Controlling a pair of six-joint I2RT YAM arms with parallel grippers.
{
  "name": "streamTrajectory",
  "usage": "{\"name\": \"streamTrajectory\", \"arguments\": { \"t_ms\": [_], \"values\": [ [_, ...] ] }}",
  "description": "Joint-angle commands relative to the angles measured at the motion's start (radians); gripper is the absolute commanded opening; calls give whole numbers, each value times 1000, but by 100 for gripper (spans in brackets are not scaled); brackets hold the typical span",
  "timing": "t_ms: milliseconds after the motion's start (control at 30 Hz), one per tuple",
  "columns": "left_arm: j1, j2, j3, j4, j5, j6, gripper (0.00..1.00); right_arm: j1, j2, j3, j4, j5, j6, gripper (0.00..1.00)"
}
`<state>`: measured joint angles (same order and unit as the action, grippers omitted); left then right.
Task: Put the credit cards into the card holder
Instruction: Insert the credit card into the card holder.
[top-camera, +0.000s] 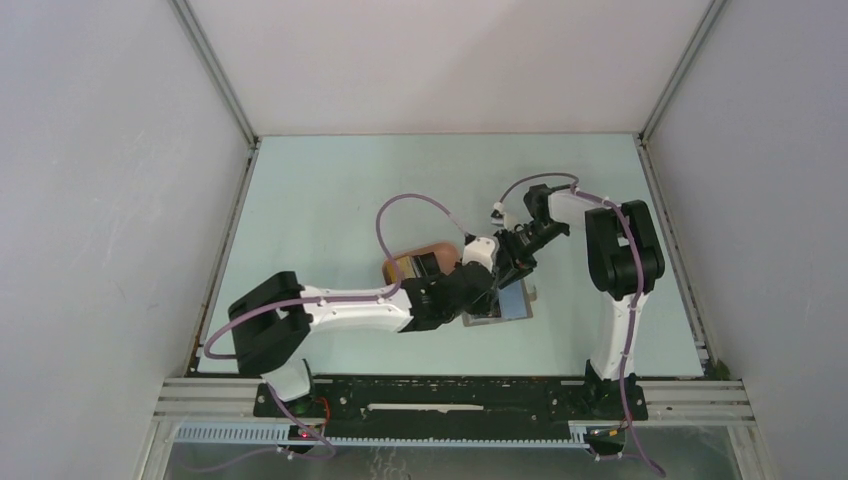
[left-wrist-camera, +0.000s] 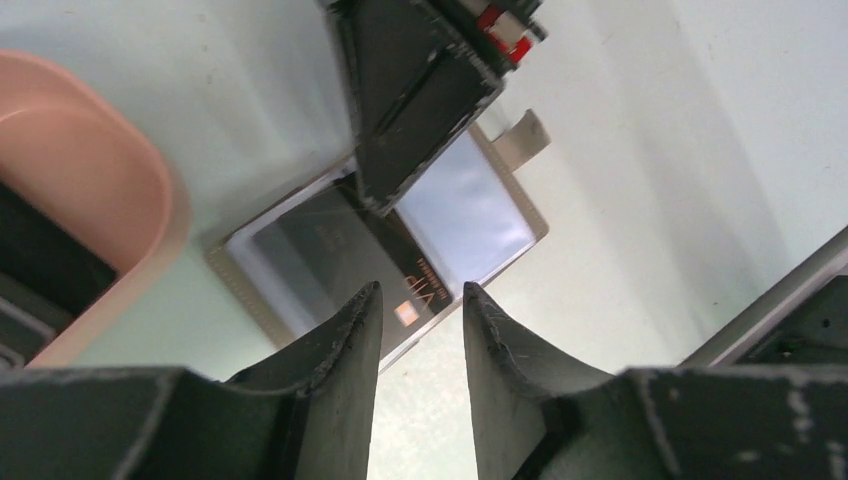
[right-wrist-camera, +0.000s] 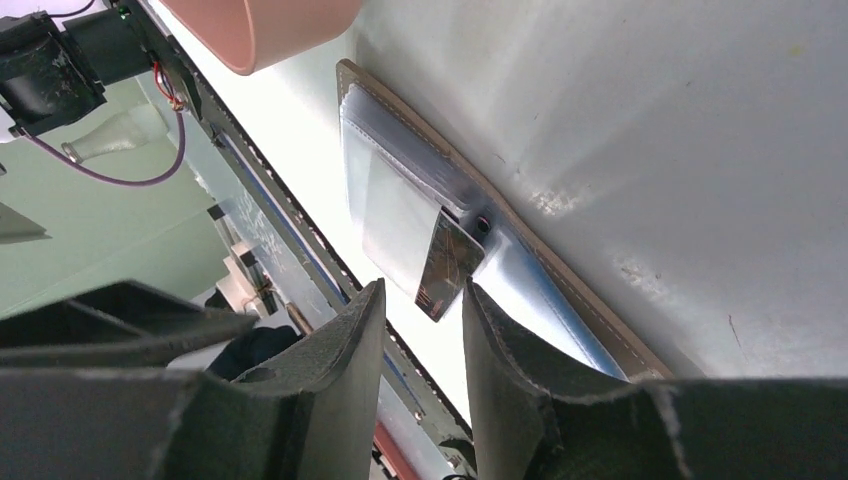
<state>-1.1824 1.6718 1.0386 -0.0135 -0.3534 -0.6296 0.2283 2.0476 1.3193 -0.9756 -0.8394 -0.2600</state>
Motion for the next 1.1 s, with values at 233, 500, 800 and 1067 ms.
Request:
{"name": "streamTrajectory", "arguments": {
  "t_ms": [233,500,800,1067],
  "values": [
    [39,-119,-180,87,-103,25,31,-2,-94,-8,38,99,-7,37],
    [64,-43,-177,43,-100,-10,18,36,-114,-45,60,215,3,9],
    [72,43,-152,22,-42,-29,14,54,-61,-52,52,209,13,4],
    [72,98,-130,20,12,-42,13,86,-47,-52,69,209,30,4]
  ]
}}
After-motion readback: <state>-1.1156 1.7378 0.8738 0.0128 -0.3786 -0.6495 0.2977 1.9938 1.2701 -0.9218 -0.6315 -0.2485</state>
